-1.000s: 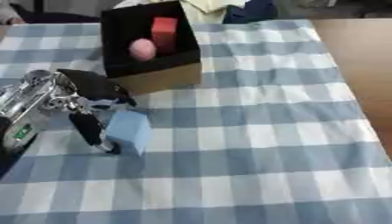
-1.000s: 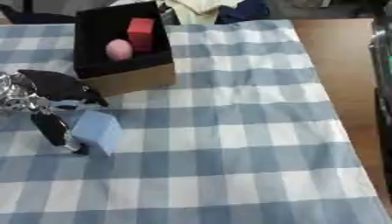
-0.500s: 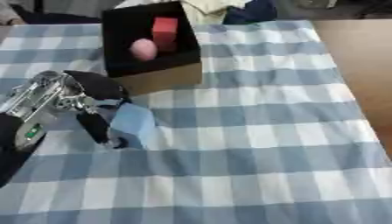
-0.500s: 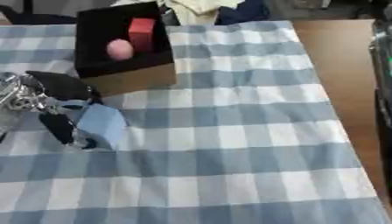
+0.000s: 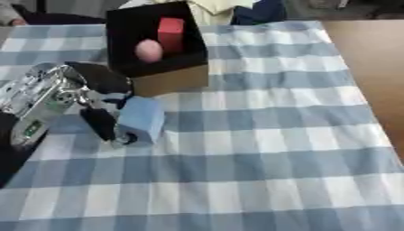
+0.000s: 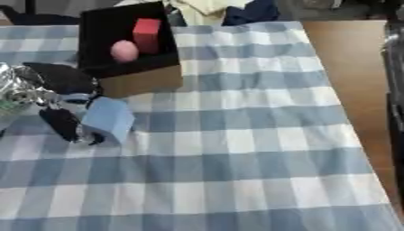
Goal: Pick up objects on the table and place them in the box.
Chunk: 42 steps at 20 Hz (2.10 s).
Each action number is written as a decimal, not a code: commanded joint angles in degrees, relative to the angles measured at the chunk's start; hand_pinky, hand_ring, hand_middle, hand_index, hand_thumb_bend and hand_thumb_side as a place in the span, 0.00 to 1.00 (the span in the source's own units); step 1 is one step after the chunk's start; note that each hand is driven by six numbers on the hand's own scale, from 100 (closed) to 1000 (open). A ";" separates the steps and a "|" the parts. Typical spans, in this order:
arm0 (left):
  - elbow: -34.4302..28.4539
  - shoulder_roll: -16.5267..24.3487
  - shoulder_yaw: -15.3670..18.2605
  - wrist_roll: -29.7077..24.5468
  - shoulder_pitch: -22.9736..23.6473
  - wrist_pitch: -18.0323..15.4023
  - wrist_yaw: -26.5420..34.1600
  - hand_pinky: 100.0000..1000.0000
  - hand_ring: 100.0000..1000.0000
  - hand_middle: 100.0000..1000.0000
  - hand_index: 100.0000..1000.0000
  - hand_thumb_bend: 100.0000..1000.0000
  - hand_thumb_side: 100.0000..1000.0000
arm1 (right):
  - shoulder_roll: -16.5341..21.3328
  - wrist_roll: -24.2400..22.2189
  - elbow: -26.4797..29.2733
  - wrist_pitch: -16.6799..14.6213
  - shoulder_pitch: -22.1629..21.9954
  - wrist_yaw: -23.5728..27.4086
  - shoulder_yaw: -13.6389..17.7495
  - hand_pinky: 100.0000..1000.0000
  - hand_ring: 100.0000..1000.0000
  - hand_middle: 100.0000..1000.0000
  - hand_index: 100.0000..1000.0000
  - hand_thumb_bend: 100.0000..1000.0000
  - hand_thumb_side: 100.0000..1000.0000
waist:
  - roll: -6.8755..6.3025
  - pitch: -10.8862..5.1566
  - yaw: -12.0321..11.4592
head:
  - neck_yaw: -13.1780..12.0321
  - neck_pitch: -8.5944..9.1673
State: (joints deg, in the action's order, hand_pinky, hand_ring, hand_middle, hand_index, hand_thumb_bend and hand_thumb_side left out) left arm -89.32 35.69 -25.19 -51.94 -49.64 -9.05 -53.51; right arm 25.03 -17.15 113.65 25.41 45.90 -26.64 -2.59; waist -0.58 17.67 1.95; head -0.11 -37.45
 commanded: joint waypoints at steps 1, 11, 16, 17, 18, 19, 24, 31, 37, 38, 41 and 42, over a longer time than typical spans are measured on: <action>-2.76 0.96 1.76 -0.02 -1.58 0.78 1.04 0.62 0.70 0.46 0.62 0.03 0.55 | 0.75 0.29 0.94 0.11 0.72 -0.09 0.63 0.90 0.85 0.75 0.93 0.00 1.00 | -0.10 -1.35 -0.16 | -0.07 0.32; -9.01 0.25 9.85 -0.02 -5.91 7.03 5.51 0.50 0.64 0.45 0.60 0.00 0.43 | 0.95 0.57 0.94 0.30 0.36 -0.21 0.83 0.90 0.85 0.75 0.93 0.00 1.00 | -0.21 -1.43 -0.57 | -0.50 0.81; -8.74 0.31 11.99 0.15 -8.29 11.26 3.35 0.49 0.64 0.45 0.61 0.00 0.44 | 0.90 0.56 0.94 0.34 0.37 -0.24 0.79 0.90 0.85 0.75 0.93 0.00 1.00 | -0.33 -1.30 -0.41 | -1.06 1.23; -8.38 0.30 12.36 0.49 -8.78 12.12 2.67 0.47 0.64 0.45 0.62 0.00 0.44 | 0.89 0.56 0.94 0.35 0.39 -0.25 0.78 0.90 0.85 0.75 0.93 0.00 1.00 | -0.35 -1.27 -0.40 | -1.14 1.27; -7.72 0.32 12.98 1.07 -9.35 12.98 1.92 0.46 0.64 0.45 0.62 0.00 0.44 | 0.86 0.54 0.94 0.33 0.45 -0.24 0.74 0.90 0.85 0.75 0.93 0.00 1.00 | -0.38 -1.21 -0.36 | -1.26 1.34; -6.83 0.19 13.49 1.85 -9.89 13.88 1.06 0.46 0.64 0.45 0.62 0.00 0.45 | 0.81 0.49 0.94 0.28 0.56 -0.22 0.68 0.90 0.85 0.75 0.93 0.00 1.00 | -0.41 -1.14 -0.24 | -1.43 1.41; -2.18 -0.80 15.45 6.19 -12.18 18.34 -3.36 0.42 0.63 0.44 0.60 0.00 0.46 | 0.71 0.27 0.94 -0.04 1.22 0.06 0.40 0.90 0.85 0.75 0.93 0.00 1.00 | -0.52 -0.57 0.45 | -2.69 1.81; 2.47 -3.40 15.27 12.28 -13.57 23.48 -9.37 0.39 0.63 0.44 0.60 0.00 0.48 | 1.00 -0.16 0.94 -1.41 2.75 0.81 -0.35 0.91 0.86 0.75 0.92 0.00 1.00 | -0.61 1.12 1.32 | -6.61 2.80; 6.45 -5.68 15.18 17.52 -15.23 21.95 -11.06 0.39 0.64 0.46 0.61 0.00 0.51 | 1.17 -0.28 0.94 -1.85 4.04 0.88 -0.67 0.90 0.85 0.75 0.92 0.00 1.00 | -0.74 2.81 2.42 | -8.24 4.28; 7.27 -5.97 15.21 18.42 -15.48 21.52 -11.40 0.40 0.65 0.46 0.62 0.00 0.51 | 1.15 -0.30 0.94 -1.88 4.23 0.88 -0.71 0.90 0.85 0.75 0.92 0.00 1.00 | -0.77 3.05 2.64 | -8.44 4.59; 9.65 -6.94 15.26 21.08 -15.84 19.87 -12.16 0.41 0.66 0.48 0.65 0.00 0.52 | 1.00 -0.41 0.94 -1.89 4.61 0.87 -0.80 0.90 0.85 0.75 0.92 0.00 1.00 | -0.79 3.55 3.12 | -8.88 5.47; 10.42 -7.19 15.17 21.90 -15.83 19.18 -12.07 0.41 0.66 0.49 0.66 0.00 0.52 | 0.96 -0.42 0.94 -1.86 4.66 0.85 -0.80 0.90 0.85 0.75 0.92 0.00 1.00 | -0.79 3.65 3.22 | -8.89 5.70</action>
State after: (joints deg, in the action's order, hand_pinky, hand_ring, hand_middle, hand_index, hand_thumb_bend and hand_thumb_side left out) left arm -79.23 28.06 -10.40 -31.23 -64.12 10.73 -65.19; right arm 25.05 -17.56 113.65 23.71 49.48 -26.03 -3.59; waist -1.41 22.58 5.16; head -8.70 -32.64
